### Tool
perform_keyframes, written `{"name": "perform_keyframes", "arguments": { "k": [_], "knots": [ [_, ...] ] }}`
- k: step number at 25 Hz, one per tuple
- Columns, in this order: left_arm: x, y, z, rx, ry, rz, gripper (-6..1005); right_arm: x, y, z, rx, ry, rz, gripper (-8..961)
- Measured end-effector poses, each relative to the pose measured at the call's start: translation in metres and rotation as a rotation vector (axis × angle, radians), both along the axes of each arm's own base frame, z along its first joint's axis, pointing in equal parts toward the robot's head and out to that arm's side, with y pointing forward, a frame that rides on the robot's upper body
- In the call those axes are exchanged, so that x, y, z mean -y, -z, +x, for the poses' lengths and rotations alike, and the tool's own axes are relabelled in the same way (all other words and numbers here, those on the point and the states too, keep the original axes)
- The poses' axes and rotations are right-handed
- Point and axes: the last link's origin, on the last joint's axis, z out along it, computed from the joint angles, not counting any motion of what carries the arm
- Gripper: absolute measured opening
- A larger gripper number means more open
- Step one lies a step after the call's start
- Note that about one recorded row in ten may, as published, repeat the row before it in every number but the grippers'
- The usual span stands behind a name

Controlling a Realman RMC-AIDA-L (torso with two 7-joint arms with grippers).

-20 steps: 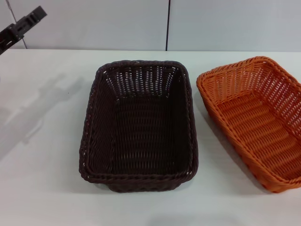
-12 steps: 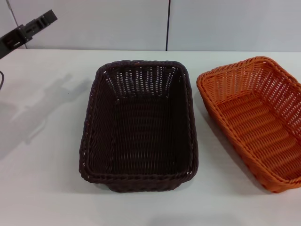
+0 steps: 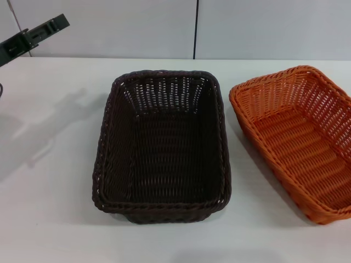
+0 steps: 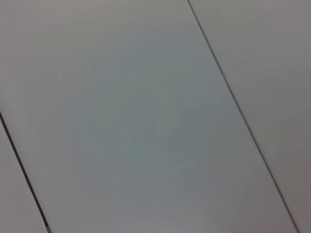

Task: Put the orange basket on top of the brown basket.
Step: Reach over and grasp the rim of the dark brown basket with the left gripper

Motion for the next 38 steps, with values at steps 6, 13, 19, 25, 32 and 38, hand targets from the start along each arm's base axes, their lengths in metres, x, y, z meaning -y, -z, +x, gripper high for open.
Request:
{"name": "perform_keyframes", "arguments": {
  "k": [6, 13, 19, 25, 32, 38],
  "knots": [
    [-0.002, -0.002, 0.034, -0.151, 0.017, -0.245, 829, 0.003, 0.0, 0.002, -0.002, 0.009, 0.002, 743],
    [-0.001, 0.026, 0.068, -0.429, -0.063, -0.452, 829, 0.005, -0.001, 0.004, -0.001, 0.016, 0.005, 744],
    [0.004, 0.044, 0.072, -0.501, -0.118, -0.513, 830, 0.005, -0.002, 0.004, 0.005, 0.018, 0.004, 744],
    [0.006, 0.052, 0.071, -0.529, -0.147, -0.538, 830, 0.001, -0.004, 0.002, 0.016, 0.01, 0.0, 744],
    [0.007, 0.053, 0.06, -0.555, -0.196, -0.543, 830, -0.001, -0.003, 0.001, 0.015, 0.001, -0.006, 744],
    [0.008, 0.06, 0.048, -0.549, -0.227, -0.56, 830, -0.001, -0.003, 0.0, 0.018, 0.0, -0.008, 744]
  ]
}}
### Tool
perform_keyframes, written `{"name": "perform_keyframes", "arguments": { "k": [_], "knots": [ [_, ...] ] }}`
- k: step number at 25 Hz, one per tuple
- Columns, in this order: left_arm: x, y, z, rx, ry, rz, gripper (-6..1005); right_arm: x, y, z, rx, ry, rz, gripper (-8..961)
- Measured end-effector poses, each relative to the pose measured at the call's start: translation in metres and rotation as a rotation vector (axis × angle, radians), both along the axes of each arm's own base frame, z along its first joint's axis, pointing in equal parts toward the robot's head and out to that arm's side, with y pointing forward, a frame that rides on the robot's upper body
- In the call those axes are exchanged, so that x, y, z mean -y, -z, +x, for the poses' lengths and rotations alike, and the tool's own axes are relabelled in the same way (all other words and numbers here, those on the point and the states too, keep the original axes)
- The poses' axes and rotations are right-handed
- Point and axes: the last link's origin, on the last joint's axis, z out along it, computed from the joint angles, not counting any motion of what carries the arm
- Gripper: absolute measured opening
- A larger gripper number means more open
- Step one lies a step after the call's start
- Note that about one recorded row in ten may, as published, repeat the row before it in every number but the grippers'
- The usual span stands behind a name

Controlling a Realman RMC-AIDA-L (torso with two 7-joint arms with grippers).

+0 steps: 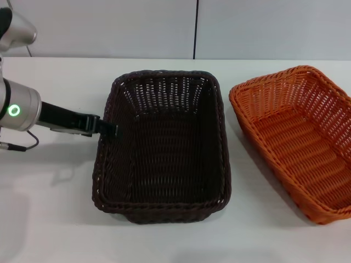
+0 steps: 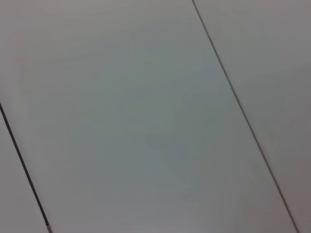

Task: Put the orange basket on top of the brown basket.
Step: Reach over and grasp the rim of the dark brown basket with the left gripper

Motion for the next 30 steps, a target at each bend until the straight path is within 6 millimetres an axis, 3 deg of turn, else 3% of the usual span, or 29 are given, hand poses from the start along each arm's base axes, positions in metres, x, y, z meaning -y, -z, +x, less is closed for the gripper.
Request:
{"name": "perform_keyframes", "arguments": {
  "k": [10, 16, 24, 27, 29, 30],
  "knots": [
    [-0.001, 0.02, -0.004, -0.021, -0.001, -0.04, 821, -0.004, -0.001, 0.002, 0.0, 0.017, -0.01, 743],
    [-0.002, 0.014, -0.005, -0.03, 0.001, -0.02, 602, -0.005, -0.002, 0.002, -0.002, 0.022, -0.01, 743],
    [-0.002, 0.012, -0.006, -0.039, 0.005, -0.024, 428, -0.004, -0.002, 0.004, -0.004, 0.028, -0.005, 744],
    [-0.002, 0.002, -0.001, -0.046, 0.035, -0.007, 363, -0.004, -0.002, 0.004, -0.005, 0.032, -0.007, 744],
    [-0.003, -0.003, 0.002, -0.047, 0.046, 0.003, 243, -0.004, -0.002, 0.004, -0.006, 0.034, -0.008, 744],
    [-0.002, -0.008, 0.003, -0.047, 0.056, 0.009, 243, -0.004, -0.002, 0.005, -0.007, 0.036, -0.01, 744]
  ]
}}
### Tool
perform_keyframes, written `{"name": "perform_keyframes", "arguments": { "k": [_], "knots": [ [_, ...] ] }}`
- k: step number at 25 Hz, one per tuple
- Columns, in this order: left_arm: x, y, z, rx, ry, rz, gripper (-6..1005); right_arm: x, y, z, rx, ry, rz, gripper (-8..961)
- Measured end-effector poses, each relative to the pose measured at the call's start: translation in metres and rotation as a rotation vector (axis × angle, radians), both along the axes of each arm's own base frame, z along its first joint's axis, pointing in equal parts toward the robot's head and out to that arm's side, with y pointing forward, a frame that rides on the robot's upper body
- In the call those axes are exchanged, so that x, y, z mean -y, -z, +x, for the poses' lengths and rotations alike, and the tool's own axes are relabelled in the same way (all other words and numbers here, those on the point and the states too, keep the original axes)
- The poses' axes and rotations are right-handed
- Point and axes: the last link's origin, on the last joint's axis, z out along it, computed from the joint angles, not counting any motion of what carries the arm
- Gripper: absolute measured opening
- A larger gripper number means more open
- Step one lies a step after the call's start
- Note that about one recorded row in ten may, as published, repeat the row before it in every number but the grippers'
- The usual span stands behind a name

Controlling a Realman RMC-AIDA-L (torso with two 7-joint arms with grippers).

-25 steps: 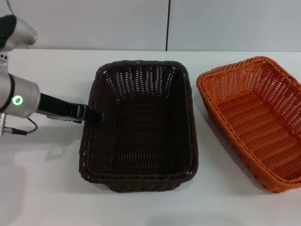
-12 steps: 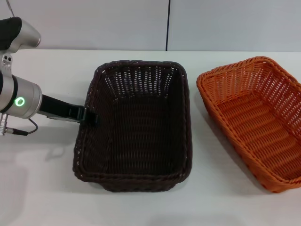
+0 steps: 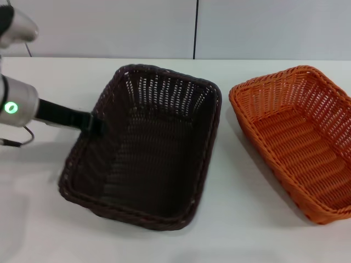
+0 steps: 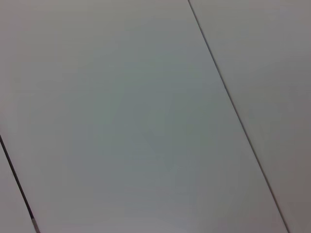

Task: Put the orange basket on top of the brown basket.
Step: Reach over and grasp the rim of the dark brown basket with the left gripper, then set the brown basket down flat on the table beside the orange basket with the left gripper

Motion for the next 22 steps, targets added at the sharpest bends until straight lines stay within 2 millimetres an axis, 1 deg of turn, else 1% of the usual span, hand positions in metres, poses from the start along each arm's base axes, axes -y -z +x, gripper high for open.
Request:
{"name": "perform_keyframes", "arguments": {
  "k": [8, 11, 12, 15, 16, 17, 18, 21, 22],
  "knots": [
    [0.007, -0.059, 0.012, 0.08, 0.158, 0.0, 234, 0.001, 0.0, 0.001, -0.001, 0.005, -0.002, 743],
    [0.01, -0.073, 0.018, 0.101, 0.226, -0.024, 228, 0.001, 0.0, 0.002, 0.0, 0.007, -0.002, 742],
    [0.012, -0.077, 0.023, 0.122, 0.287, -0.059, 228, 0.002, 0.0, 0.002, 0.0, 0.007, -0.002, 742],
    [0.012, -0.077, 0.029, 0.142, 0.33, -0.09, 228, 0.001, 0.0, 0.001, -0.001, 0.007, -0.002, 741],
    [0.011, -0.073, 0.032, 0.148, 0.341, -0.107, 228, 0.001, 0.0, 0.001, -0.001, 0.006, -0.002, 741],
    [0.009, -0.063, 0.035, 0.151, 0.356, -0.157, 228, 0.001, 0.001, 0.001, -0.002, 0.005, -0.003, 741],
    [0.009, -0.063, 0.035, 0.151, 0.356, -0.157, 228, 0.001, 0.001, 0.001, -0.002, 0.005, -0.003, 740],
    [0.005, -0.041, 0.036, 0.148, 0.364, -0.243, 227, 0.002, 0.001, 0.001, -0.003, 0.007, -0.003, 740],
    [0.002, -0.026, 0.036, 0.153, 0.364, -0.286, 227, 0.003, 0.002, 0.002, -0.004, 0.011, -0.003, 739]
  ]
}}
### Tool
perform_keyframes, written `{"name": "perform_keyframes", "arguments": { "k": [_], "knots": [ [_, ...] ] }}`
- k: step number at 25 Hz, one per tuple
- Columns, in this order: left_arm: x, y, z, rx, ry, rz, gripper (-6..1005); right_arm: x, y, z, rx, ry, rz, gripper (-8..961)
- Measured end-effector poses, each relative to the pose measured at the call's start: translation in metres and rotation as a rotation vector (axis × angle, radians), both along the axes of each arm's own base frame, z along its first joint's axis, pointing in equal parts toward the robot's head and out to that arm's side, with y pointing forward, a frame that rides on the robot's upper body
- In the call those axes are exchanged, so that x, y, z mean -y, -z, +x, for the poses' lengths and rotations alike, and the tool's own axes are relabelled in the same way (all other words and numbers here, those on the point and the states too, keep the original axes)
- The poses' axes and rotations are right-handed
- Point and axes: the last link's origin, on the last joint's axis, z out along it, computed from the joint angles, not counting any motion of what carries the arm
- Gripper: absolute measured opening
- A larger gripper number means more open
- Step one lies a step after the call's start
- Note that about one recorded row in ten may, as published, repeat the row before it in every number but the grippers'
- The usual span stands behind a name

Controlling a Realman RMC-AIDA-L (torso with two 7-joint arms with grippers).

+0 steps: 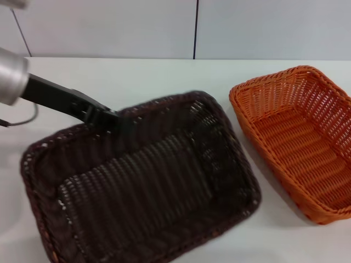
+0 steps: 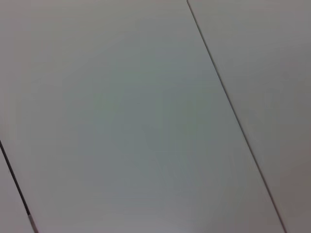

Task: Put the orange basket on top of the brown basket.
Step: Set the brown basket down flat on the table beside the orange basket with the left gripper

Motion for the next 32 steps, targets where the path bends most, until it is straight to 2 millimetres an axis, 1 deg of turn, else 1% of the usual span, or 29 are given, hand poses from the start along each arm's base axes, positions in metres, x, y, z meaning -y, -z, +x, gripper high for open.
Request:
{"name": "perform_keyframes", "arguments": {
  "k": [1, 2, 3, 4, 6, 8, 10, 11, 13, 16, 18, 19, 26, 32],
  "knots": [
    [-0.003, 0.015, 0.002, 0.01, 0.006, -0.033, 227, 0.001, 0.0, 0.001, -0.001, 0.003, 0.0, 739],
    [-0.003, 0.015, 0.002, 0.01, 0.006, -0.033, 227, 0.001, 0.0, 0.001, -0.001, 0.003, 0.0, 739],
    [-0.004, 0.021, 0.004, 0.018, 0.01, -0.039, 227, 0.002, 0.0, 0.001, 0.0, 0.003, 0.0, 739],
    [-0.004, 0.021, 0.004, 0.018, 0.01, -0.039, 227, 0.002, 0.0, 0.001, 0.0, 0.003, 0.0, 738],
    [-0.009, 0.035, 0.011, 0.033, 0.016, -0.039, 227, 0.002, 0.0, 0.001, 0.0, 0.004, 0.0, 738],
    [-0.013, 0.044, 0.016, 0.039, 0.027, -0.031, 227, 0.002, 0.0, 0.001, -0.001, 0.005, -0.001, 738],
    [-0.015, 0.059, 0.027, 0.049, 0.07, -0.053, 228, 0.001, 0.001, 0.001, -0.002, 0.006, -0.006, 737],
    [-0.015, 0.059, 0.027, 0.049, 0.07, -0.053, 228, 0.001, 0.001, 0.001, -0.002, 0.006, -0.006, 737],
    [-0.014, 0.066, 0.033, 0.044, 0.086, -0.074, 228, 0.001, 0.001, 0.001, -0.001, 0.006, -0.007, 736],
    [-0.014, 0.066, 0.033, 0.044, 0.086, -0.074, 227, 0.002, 0.0, 0.002, -0.001, 0.009, -0.005, 736],
    [-0.013, 0.069, 0.034, 0.039, 0.091, -0.081, 227, 0.003, 0.0, 0.003, -0.002, 0.011, -0.003, 735],
    [-0.012, 0.074, 0.035, 0.031, 0.097, -0.083, 227, 0.003, 0.0, 0.003, -0.003, 0.012, -0.003, 735],
    [-0.012, 0.075, 0.036, 0.056, 0.09, -0.065, 319, 0.008, 0.001, 0.006, -0.056, 0.003, 0.013, 733],
    [-0.017, 0.072, 0.034, 0.098, 0.073, -0.014, 398, 0.014, 0.001, 0.008, -0.074, -0.002, 0.016, 732]
  ]
}}
